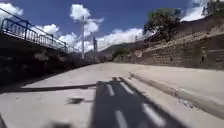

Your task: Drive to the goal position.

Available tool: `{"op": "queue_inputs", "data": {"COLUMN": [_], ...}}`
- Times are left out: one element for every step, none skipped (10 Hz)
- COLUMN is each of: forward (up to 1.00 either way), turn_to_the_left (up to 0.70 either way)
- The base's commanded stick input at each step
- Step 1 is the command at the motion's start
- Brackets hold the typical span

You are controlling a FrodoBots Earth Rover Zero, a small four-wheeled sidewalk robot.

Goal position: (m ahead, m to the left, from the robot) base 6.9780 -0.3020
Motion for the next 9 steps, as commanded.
{"op": "queue_inputs", "data": {"forward": [1.00,1.00,1.00,1.00,1.00,1.00,1.00,1.00,1.00], "turn_to_the_left": [0.21,0.30,0.38,-0.01,-0.01,-0.01,-0.01,-0.01,-0.01]}}
